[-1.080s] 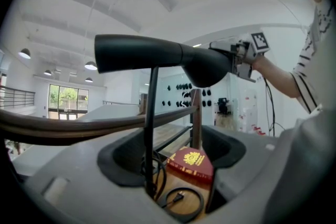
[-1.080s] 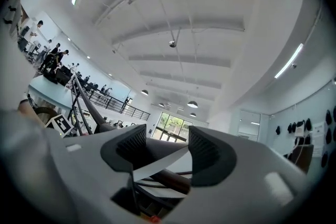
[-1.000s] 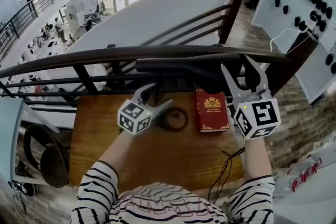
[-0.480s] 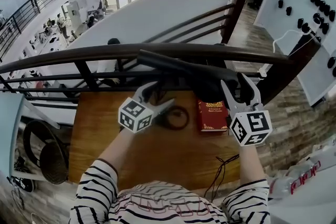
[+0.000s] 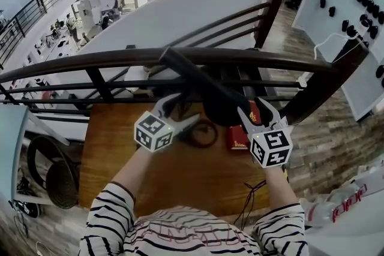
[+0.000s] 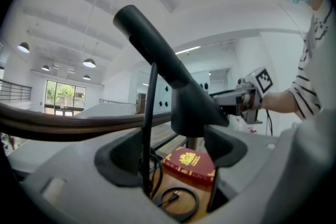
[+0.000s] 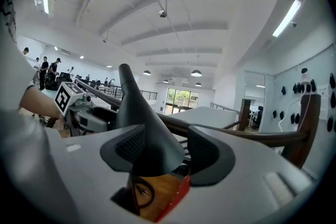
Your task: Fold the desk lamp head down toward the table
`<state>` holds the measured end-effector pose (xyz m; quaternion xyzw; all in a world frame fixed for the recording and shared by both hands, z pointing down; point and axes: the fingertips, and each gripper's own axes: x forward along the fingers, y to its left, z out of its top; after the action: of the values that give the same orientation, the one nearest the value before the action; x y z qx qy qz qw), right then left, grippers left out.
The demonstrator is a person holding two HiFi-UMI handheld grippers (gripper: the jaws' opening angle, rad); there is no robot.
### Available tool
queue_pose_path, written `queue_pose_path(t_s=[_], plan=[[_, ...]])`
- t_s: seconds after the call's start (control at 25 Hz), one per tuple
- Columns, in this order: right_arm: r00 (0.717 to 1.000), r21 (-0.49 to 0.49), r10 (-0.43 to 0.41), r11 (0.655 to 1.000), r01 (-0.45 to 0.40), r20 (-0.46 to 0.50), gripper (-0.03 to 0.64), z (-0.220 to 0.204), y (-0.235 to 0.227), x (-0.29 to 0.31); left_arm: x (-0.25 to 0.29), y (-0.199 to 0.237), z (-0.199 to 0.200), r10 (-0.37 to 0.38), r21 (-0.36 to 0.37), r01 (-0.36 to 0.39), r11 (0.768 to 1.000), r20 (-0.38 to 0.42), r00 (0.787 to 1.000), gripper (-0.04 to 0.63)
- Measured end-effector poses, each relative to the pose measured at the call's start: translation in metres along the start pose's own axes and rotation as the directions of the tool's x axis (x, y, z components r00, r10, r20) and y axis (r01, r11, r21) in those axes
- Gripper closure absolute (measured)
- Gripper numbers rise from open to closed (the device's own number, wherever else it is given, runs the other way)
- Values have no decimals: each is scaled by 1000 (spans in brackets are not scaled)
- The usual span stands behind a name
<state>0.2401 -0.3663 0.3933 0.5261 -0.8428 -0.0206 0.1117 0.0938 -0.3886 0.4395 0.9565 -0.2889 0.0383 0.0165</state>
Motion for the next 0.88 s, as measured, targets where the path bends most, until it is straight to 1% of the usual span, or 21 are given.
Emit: queue_pose_path(t_s=[0.16, 0.36, 0.64, 0.88], plan=[[999, 12, 28, 1000, -27, -30, 371, -15, 8, 13, 0, -2, -2, -45, 0, 45, 999, 1, 999, 202], [997, 21, 52, 998, -51, -48, 371, -23, 15, 20, -1, -7, 0, -92, -17, 92, 996, 18, 996, 163], [996, 34, 67, 997, -65, -64, 376, -29, 28, 28, -7, -6, 1, -95, -28, 96, 995, 30, 995, 158], [995, 51, 75, 996, -72, -69, 403, -34, 35, 34, -5, -5, 0, -91, -28, 92, 995, 31, 995, 158]])
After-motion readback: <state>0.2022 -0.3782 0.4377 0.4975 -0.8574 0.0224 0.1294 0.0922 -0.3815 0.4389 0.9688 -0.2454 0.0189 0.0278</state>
